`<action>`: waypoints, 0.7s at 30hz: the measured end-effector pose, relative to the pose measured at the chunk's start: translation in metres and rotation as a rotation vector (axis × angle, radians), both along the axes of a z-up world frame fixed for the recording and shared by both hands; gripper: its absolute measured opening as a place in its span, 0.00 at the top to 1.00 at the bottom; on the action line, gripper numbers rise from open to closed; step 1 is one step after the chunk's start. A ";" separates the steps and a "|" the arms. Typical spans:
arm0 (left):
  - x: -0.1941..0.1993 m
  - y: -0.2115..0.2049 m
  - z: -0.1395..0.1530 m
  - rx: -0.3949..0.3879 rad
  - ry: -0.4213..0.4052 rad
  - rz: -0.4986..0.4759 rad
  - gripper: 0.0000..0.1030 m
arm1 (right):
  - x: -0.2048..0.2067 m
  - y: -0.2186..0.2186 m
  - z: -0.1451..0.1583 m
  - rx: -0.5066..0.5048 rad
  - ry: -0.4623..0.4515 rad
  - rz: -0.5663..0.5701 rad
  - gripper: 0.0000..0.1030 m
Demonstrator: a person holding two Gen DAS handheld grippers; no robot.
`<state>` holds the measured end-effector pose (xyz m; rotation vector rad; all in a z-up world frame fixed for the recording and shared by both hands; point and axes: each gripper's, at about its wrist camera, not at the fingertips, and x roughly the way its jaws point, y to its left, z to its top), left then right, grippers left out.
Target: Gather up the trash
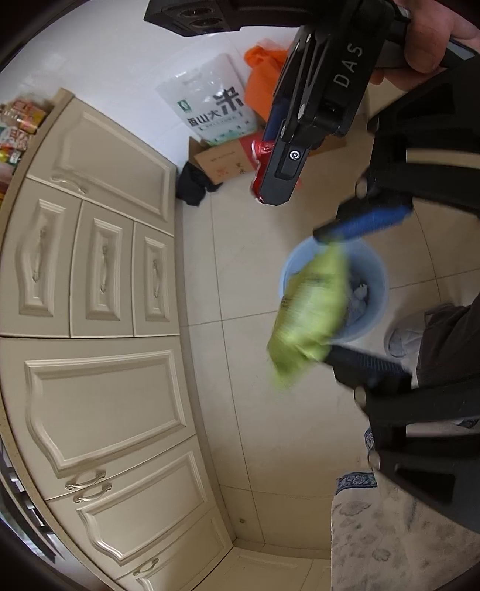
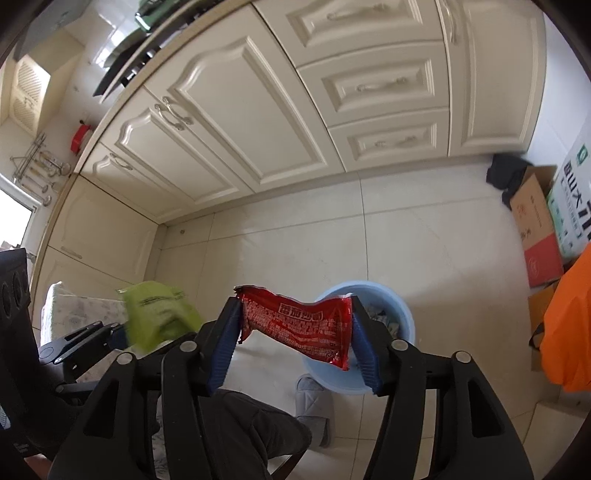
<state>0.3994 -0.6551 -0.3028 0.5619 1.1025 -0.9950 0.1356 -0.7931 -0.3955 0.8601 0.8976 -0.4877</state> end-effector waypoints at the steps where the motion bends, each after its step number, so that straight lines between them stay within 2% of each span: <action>1: 0.000 -0.001 -0.001 0.000 -0.009 -0.003 0.27 | 0.000 0.000 -0.001 0.002 0.002 -0.002 0.38; 4: -0.004 0.003 -0.001 0.003 -0.055 0.010 0.09 | -0.001 0.001 -0.003 0.005 0.005 -0.013 0.29; 7: -0.010 0.011 0.000 0.001 -0.066 0.027 0.07 | -0.002 0.001 -0.002 0.000 0.008 -0.023 0.20; 11: -0.020 0.028 0.010 -0.008 -0.096 0.047 0.04 | -0.005 0.005 0.006 -0.021 0.012 -0.034 0.00; 15: -0.033 0.053 0.030 -0.045 -0.126 0.077 0.03 | -0.006 0.012 0.017 -0.046 0.021 -0.036 0.00; 21: -0.059 0.127 0.086 -0.147 -0.187 0.131 0.01 | -0.008 0.033 0.053 -0.090 -0.031 -0.035 0.00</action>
